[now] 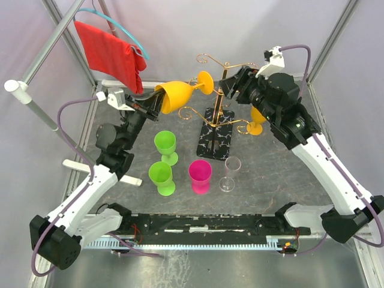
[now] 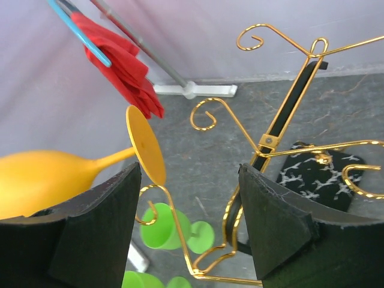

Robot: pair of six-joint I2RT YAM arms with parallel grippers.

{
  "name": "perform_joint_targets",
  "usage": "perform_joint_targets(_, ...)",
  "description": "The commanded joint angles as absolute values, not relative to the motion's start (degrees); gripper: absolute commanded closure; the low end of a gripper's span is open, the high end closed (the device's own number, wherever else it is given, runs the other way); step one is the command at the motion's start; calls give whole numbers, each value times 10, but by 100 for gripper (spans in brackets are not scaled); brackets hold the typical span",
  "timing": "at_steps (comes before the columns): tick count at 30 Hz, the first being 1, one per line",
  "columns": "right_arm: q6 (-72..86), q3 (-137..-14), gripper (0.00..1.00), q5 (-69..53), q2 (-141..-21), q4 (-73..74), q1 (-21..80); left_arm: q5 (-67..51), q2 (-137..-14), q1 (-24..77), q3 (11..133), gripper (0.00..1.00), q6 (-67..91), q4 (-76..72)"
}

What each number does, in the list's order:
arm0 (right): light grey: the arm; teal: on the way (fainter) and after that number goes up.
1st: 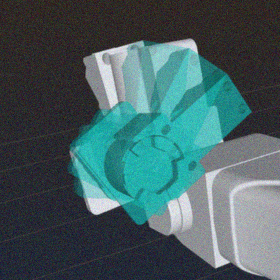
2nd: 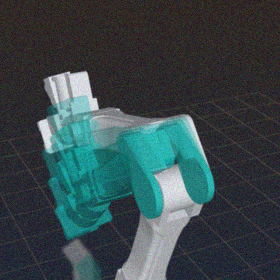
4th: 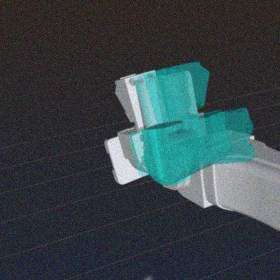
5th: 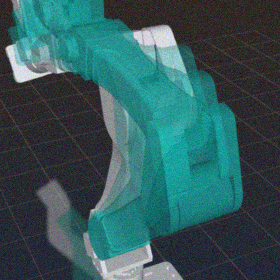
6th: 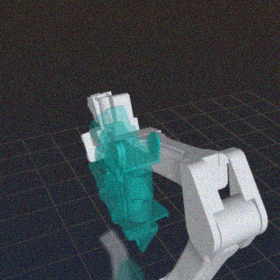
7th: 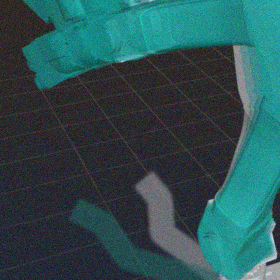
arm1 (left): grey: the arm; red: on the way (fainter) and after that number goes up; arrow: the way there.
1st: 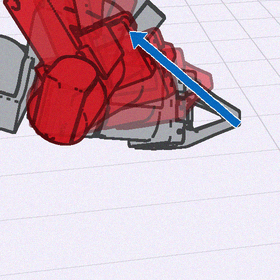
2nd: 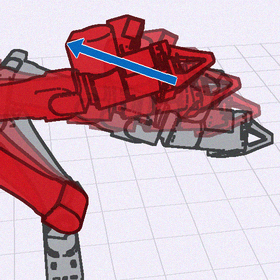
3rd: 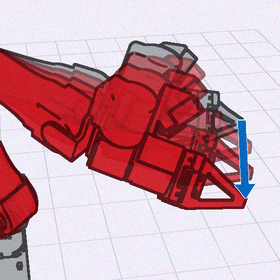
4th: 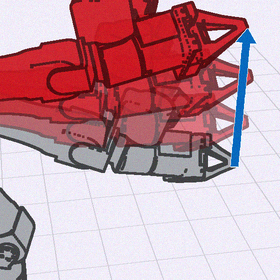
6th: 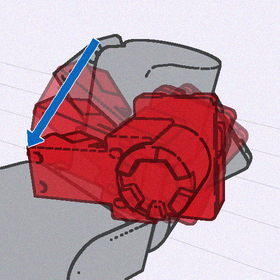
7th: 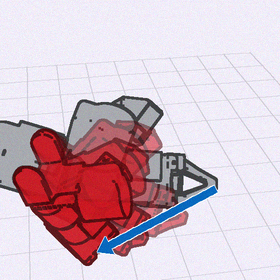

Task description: Place the wine glass upside down on the wine glass rack

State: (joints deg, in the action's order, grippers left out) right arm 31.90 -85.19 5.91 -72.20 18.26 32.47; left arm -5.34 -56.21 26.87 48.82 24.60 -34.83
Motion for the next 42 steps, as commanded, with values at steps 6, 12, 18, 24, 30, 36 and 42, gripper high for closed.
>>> perform_joint_targets(6,569,-849,26,-23,-708,93,324,35,-577,296,343,97,198,-792)
perform_joint_targets(12,621,-835,27,-51,-714,47,342,63,-607,355,344,97,92,-835)
perform_joint_targets(18,629,-836,27,-50,-724,29,361,94,-635,393,341,97,14,-875)
perform_joint_targets(24,641,-838,30,-52,-740,5,374,104,-660,417,345,97,-33,-893)
perform_joint_targets(30,643,-835,34,-46,-745,0,386,107,-678,448,358,97,-100,-909)
perform_joint_targets(36,648,-818,39,-23,-739,-3,389,105,-678,462,364,97,-118,-914)
perform_joint_targets(42,649,-808,40,-9,-735,0,392,102,-676,471,364,97,-143,-915)
